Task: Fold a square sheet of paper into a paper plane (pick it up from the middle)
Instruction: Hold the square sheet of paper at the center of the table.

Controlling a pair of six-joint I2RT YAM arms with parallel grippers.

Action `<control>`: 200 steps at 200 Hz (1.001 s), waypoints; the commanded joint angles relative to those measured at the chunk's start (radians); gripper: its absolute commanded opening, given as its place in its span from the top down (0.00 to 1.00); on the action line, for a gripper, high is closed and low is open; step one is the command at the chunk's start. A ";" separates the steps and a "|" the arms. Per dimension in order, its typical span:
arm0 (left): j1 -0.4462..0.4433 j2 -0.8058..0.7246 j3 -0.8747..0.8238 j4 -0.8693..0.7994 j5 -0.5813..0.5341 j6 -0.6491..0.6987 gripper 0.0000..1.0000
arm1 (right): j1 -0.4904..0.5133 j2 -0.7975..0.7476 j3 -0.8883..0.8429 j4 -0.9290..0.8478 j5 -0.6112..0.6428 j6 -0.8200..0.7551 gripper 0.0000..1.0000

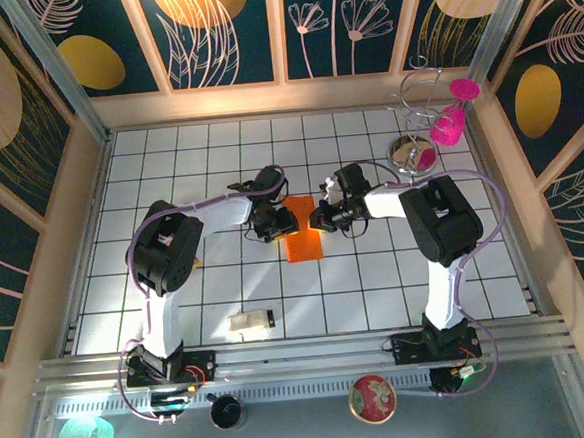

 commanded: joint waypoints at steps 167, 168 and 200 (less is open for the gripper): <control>-0.004 -0.124 -0.078 0.342 0.084 -0.042 0.90 | 0.016 0.176 -0.017 -0.270 0.257 -0.002 1.00; -0.004 -0.122 -0.078 0.341 0.085 -0.043 0.91 | 0.018 0.176 -0.017 -0.270 0.257 -0.002 1.00; 0.006 -0.095 -0.114 0.357 0.139 -0.042 0.99 | 0.025 0.181 -0.012 -0.275 0.264 0.006 1.00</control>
